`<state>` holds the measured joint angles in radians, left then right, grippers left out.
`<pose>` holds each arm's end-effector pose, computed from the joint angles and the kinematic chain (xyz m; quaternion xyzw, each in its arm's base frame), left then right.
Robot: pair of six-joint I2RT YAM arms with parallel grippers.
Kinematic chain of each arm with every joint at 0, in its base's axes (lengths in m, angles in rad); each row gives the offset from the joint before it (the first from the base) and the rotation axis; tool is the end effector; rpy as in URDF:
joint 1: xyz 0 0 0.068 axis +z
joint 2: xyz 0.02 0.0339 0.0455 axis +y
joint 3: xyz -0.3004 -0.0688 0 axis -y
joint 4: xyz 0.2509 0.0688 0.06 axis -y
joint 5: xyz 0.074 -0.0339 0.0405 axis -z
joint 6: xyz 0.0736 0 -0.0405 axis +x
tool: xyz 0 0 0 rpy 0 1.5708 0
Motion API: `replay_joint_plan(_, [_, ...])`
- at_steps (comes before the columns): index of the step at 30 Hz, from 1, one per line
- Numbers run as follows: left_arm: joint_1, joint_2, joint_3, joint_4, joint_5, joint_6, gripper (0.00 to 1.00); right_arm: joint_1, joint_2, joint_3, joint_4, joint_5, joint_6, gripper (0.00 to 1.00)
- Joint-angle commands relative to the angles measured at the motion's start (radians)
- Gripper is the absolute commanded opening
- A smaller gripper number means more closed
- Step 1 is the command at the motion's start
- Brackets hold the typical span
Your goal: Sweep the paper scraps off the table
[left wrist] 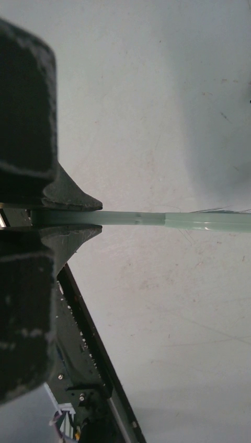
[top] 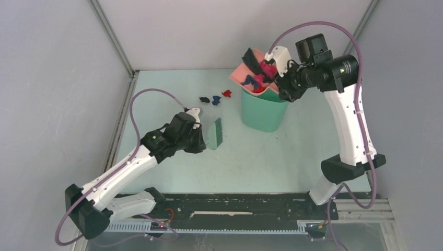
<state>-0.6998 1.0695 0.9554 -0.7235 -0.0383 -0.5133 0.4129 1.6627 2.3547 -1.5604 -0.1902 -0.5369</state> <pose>0.1781 -0.1463 0.2984 0.0801 0.9300 -0.1896 0.3046 0.2664 0.1319 0.5073 -0.4565 0.8163 0.0678 0.3473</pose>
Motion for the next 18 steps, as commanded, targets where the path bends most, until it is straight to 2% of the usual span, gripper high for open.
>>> replay_joint_plan(1, [0.006,-0.092,-0.005,0.031,0.073,0.031,0.0,-0.068,0.03,0.066,-0.027,0.182,-0.006,0.0])
replay_joint_plan(11, [0.005,-0.172,-0.058,0.011,0.156,0.041,0.0,-0.118,0.06,0.012,0.001,0.527,-0.157,0.0])
replay_joint_plan(18, [0.005,-0.183,-0.063,-0.002,0.195,0.066,0.0,-0.113,0.071,-0.008,0.05,0.682,-0.309,0.0])
